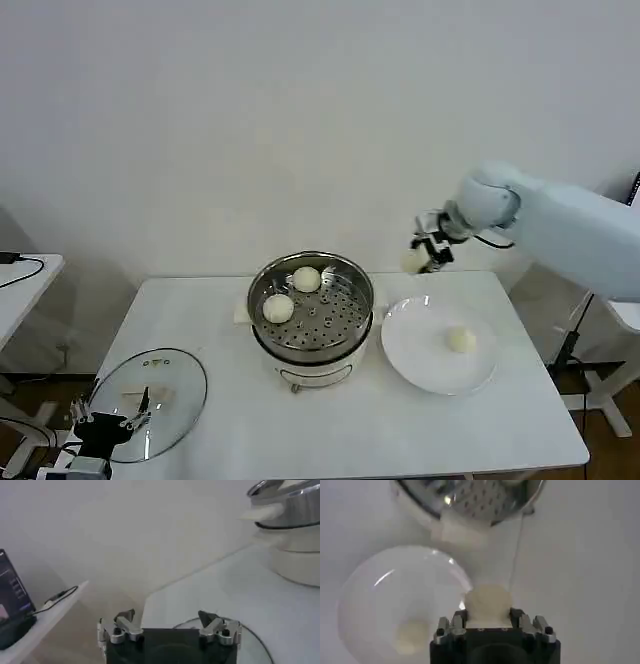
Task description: Take steamed baozi put them in steamer then cover it.
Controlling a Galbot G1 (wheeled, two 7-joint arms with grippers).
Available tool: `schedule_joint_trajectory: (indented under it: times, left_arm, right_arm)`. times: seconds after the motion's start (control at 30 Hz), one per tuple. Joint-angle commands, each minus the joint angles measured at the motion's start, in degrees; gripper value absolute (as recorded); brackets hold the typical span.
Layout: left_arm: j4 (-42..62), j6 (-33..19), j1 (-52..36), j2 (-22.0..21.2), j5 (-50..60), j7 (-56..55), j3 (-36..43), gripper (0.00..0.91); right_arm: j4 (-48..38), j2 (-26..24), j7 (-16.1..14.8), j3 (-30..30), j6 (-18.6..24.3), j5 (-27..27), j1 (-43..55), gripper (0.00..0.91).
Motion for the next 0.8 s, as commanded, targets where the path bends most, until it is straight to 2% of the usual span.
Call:
schedule_joint_trajectory:
  times: [0.03, 0.2, 0.4, 0.63, 0.8]
  left_arm:
    - [-0.8, 0.2, 0.2, -0.4, 0.1, 0.1, -0.5, 0.907]
    - [-0.9, 0.2, 0.5, -0.7, 0.1, 0.1, -1.1, 0.907]
    - [-1.3, 0.2, 0.9, -1.4, 0.1, 0.1, -1.8, 0.907]
    - [-1.3, 0.1, 1.1, -1.7, -0.2, 0.1, -2.9, 0.907]
    - [-0.7, -0.1, 1.1, -1.9, -0.2, 0.1, -3.1, 0.907]
  right_arm:
    - [0.6, 12.7, -0.8, -2.1, 2.5, 3.0, 3.7, 0.574]
    - [0.0, 16.8, -2.5, -1.9, 7.3, 1.9, 1.6, 0.574]
    - [0.7, 19.7, -3.7, -2.6, 11.8, -2.0, -1.0, 0.574]
    - [0.7, 20.1, -4.0, -4.6, 17.3, -8.2, -3.6, 0.574]
    - [0.4, 19.7, -3.1, -5.3, 20.0, -12.6, -5.0, 0.574]
